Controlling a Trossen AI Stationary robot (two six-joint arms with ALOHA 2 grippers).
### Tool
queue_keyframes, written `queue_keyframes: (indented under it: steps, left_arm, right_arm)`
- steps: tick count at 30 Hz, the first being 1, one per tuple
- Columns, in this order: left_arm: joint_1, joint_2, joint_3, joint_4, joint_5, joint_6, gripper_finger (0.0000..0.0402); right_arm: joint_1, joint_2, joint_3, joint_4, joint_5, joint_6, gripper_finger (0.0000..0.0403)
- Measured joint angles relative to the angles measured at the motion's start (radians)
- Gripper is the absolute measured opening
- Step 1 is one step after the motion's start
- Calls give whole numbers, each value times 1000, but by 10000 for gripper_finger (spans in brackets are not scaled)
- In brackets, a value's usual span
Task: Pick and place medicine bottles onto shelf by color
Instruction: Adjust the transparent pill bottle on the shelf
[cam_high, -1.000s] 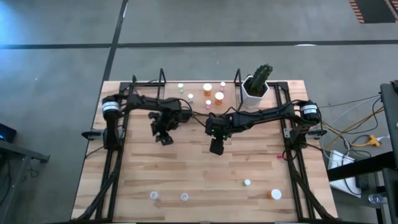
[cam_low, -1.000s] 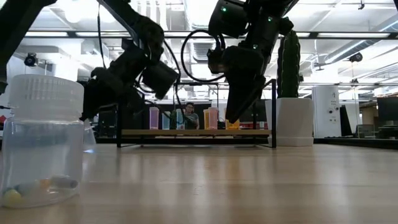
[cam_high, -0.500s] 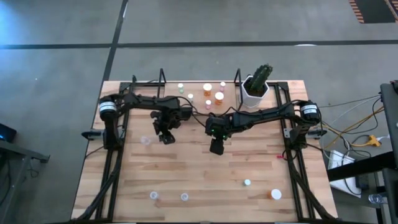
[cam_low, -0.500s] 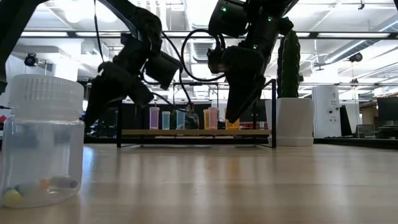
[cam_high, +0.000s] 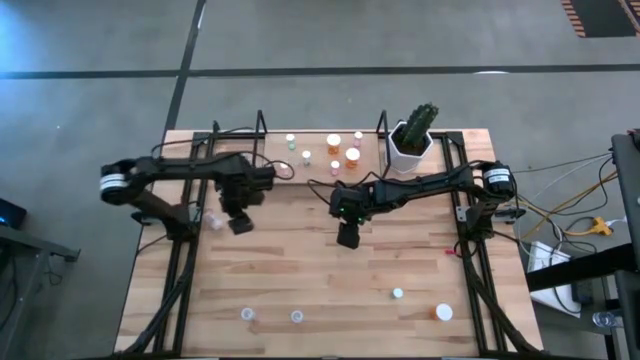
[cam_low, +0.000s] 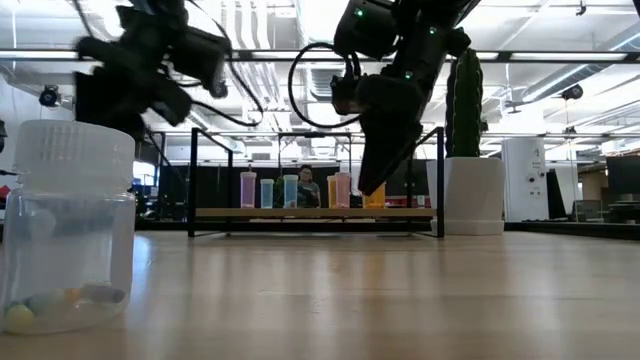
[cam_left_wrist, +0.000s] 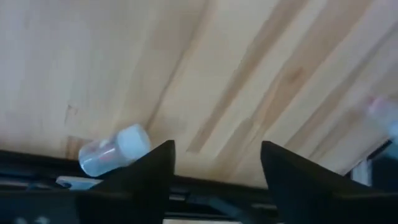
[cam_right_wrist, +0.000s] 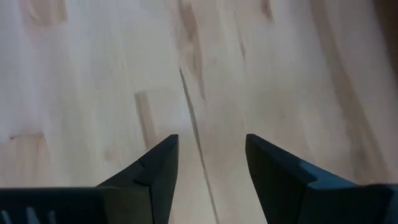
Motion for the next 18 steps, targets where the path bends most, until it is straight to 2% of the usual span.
queue_keyframes:
  steps: [3, 6, 13, 18]
  left_arm:
    - [-2, -59, -65, 2, -6, 115, 258]
    - [-20, -74, -122, -1, -93, 252, 281]
    - [-105, -38, -180, 5, -278, 579, 285]
    - [-118, -17, -242, 62, -357, 681, 285]
  right_arm:
    - [-4, 0, 0, 40, 6, -16, 176]
    - [-8, 0, 0, 75, 6, -25, 176]
    - [-11, 0, 0, 84, 8, -31, 176]
    - [-11, 0, 0, 88, 8, -27, 176]
